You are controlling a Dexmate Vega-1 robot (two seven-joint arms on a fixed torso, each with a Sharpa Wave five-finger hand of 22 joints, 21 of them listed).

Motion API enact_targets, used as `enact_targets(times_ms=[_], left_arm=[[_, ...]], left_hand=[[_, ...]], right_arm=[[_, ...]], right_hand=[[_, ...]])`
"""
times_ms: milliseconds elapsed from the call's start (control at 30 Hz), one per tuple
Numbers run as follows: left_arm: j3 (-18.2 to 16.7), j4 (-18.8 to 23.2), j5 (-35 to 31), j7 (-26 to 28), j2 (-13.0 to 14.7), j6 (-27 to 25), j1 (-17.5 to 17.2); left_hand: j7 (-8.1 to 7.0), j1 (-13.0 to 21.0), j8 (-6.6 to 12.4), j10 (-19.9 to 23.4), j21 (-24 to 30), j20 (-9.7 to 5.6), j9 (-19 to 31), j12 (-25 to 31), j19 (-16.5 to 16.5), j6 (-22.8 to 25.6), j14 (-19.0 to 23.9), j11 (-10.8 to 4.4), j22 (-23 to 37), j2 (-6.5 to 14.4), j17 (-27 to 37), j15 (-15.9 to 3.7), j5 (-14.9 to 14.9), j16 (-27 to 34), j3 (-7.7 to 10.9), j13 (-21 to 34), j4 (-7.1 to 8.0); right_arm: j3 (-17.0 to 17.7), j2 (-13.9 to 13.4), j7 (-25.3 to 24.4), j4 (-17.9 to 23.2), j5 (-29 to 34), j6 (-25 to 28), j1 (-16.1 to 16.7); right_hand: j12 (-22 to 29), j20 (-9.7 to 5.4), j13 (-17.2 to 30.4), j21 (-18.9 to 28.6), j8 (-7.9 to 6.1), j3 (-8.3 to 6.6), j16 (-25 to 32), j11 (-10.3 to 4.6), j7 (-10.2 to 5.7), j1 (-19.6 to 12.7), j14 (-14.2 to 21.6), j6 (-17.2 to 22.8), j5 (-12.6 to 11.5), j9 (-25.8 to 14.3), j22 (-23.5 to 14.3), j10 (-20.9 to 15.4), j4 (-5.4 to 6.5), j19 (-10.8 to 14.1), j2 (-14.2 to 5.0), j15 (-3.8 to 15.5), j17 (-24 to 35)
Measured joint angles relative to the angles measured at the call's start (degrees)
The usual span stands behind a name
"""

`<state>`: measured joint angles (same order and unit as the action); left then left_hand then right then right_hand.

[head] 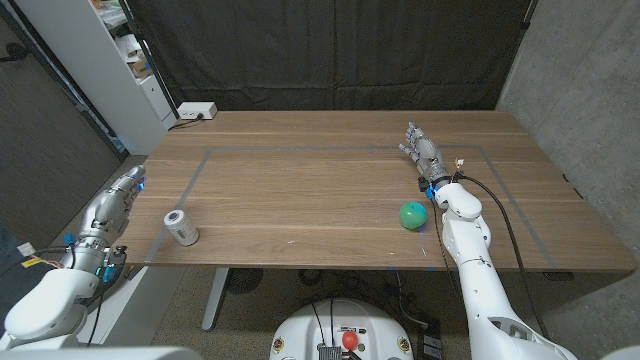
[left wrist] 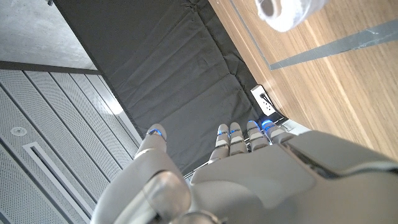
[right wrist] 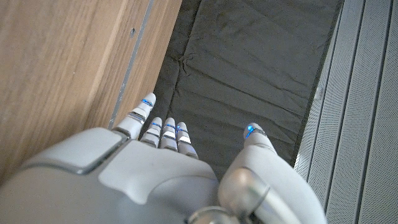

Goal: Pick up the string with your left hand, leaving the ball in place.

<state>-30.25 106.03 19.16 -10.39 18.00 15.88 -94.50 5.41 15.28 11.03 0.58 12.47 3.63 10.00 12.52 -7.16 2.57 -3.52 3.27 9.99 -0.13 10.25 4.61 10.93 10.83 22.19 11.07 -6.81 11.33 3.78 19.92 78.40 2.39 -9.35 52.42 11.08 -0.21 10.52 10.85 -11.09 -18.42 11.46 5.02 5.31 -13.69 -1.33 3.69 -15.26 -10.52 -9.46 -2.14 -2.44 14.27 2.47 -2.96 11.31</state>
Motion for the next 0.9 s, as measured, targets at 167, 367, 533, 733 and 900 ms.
enact_targets(times_ms=[167,367,533,733,900], left_arm=[[0.23,-0.49,-0.06,0.26,-0.71,0.68,-0.42],[0.43,-0.80,-0.48,1.06,-1.54,2.19,-1.07],[0.52,-0.91,-1.37,2.28,-1.90,3.60,-1.39],[0.70,-0.94,-3.02,3.85,-2.57,4.53,-2.01],[0.92,-0.45,-4.71,5.36,-3.07,5.10,-2.67]], left_hand=[[0.00,0.52,0.00,0.00,0.00,0.19,0.00,0.00,0.19,0.00,0.20,0.00,0.00,-0.07,0.00,0.20,0.00,0.00,0.00,0.00,-0.48],[0.22,1.81,0.00,0.52,0.00,0.70,0.28,0.00,0.26,-0.22,0.74,0.52,0.00,-0.46,0.00,0.73,0.00,0.00,0.32,0.00,-1.27],[0.84,2.41,0.00,0.77,-0.39,1.01,0.28,0.00,0.58,-0.21,1.00,0.78,0.00,-1.06,0.00,1.44,0.00,0.00,0.21,0.21,-1.85],[1.46,3.65,0.00,0.99,-0.40,1.85,0.28,0.25,0.83,-0.22,1.20,1.06,0.00,-1.79,0.00,1.64,0.24,0.00,0.15,0.37,-2.38],[1.44,5.20,0.00,0.56,-0.39,2.37,0.50,0.28,0.71,-1.51,0.85,1.49,0.00,-2.79,0.00,2.16,0.71,0.00,0.16,0.67,-2.85]], right_arm=[[0.00,-0.06,0.07,0.01,0.05,0.09,0.03],[0.00,-0.13,0.29,-0.11,0.08,0.15,0.04],[-0.07,-0.19,0.48,-0.70,0.12,0.16,-0.08],[-0.12,-0.26,0.67,-1.16,0.14,0.16,-0.19],[-0.12,-0.32,1.10,-1.51,0.15,0.16,-0.27]], right_hand=[[0.00,0.00,0.00,0.00,0.00,0.00,0.00,0.00,0.00,0.00,0.00,0.00,0.00,0.00,0.00,0.00,0.00,0.00,0.00,0.00,0.00],[0.00,0.00,0.00,0.00,0.00,0.00,0.00,0.00,0.00,0.00,0.00,0.00,-0.22,0.00,0.00,0.00,0.00,0.00,0.00,0.00,0.00],[0.00,0.00,0.00,0.00,0.00,0.00,0.00,0.00,0.00,0.00,0.00,0.00,-0.22,0.00,0.00,0.00,0.00,0.00,0.00,0.00,0.00],[0.00,0.00,0.00,0.00,0.00,0.00,0.00,0.00,0.00,0.00,0.00,0.00,-0.22,0.00,0.00,0.00,0.00,0.00,0.00,0.00,0.00],[0.00,0.00,0.00,0.00,0.00,0.00,0.00,0.00,0.00,0.00,0.00,-0.01,-0.22,0.00,0.00,0.00,0.01,0.00,0.00,0.00,0.00]])
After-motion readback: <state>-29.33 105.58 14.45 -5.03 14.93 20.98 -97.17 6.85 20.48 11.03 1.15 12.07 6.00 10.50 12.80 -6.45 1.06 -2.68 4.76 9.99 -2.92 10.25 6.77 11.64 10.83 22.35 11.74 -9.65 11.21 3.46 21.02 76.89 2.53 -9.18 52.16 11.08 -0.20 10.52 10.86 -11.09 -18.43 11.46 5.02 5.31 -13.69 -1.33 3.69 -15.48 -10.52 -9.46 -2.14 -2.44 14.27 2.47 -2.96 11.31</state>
